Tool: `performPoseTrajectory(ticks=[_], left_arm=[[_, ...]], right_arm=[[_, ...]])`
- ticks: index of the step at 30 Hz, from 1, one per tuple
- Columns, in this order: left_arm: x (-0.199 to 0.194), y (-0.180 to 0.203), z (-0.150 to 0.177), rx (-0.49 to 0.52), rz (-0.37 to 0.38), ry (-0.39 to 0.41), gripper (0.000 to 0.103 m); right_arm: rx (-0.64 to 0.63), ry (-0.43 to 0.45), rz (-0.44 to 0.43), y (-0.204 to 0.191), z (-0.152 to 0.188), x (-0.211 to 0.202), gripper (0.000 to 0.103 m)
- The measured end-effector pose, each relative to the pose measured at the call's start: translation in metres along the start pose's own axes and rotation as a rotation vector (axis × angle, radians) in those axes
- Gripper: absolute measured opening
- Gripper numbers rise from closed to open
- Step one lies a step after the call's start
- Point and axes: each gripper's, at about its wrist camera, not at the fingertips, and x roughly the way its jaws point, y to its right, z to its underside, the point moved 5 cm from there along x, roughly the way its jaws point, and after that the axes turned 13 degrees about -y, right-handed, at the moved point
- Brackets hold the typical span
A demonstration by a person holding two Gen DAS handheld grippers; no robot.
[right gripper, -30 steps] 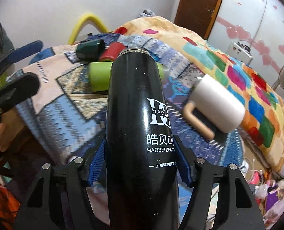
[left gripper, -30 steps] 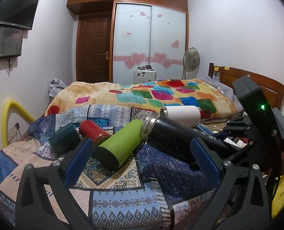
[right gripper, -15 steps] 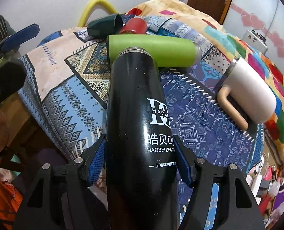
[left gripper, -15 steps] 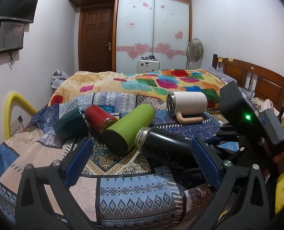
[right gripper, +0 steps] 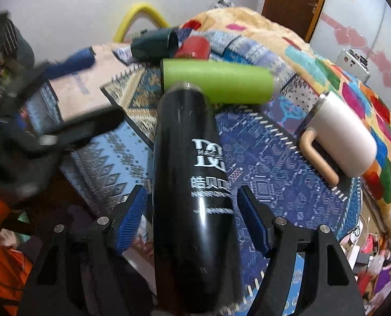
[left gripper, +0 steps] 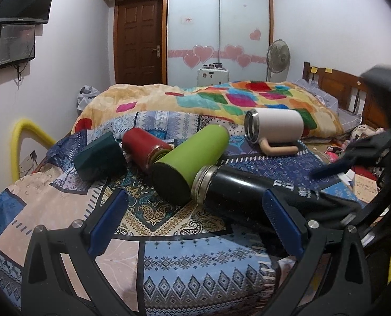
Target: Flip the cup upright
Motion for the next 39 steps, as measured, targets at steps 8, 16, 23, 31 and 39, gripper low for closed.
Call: performPoseTrajectory(ticks=[8, 16, 23, 31, 39], left_arm=[[0.028, 0.005, 0.008, 0.011, 0.006, -0.085, 0.103], [0.044, 0.017, 0.007, 0.049, 0.009, -0.136, 0.103], [0.048, 0.017, 0.002, 0.079, 0.005, -0.168, 0.103], [0.044, 0.008, -0.009, 0.098, 0.028, -0.204, 0.103], [0.039, 0.006, -0.016, 0.076, 0.059, -0.233, 0.103]], right_arm=[[0.175, 0.086, 0.124, 0.071, 0.017, -0.027, 0.084], [0.164, 0.009, 0.088, 0.082, 0.041, 0.003, 0.083], [0.116, 0.064, 0.052, 0.06, 0.04, -0.006, 0.083], [0.125, 0.122, -0.03, 0.037, 0.035, 0.0, 0.083], [0.155, 0.199, -0.076, 0.023, 0.027, -0.003, 0.083]])
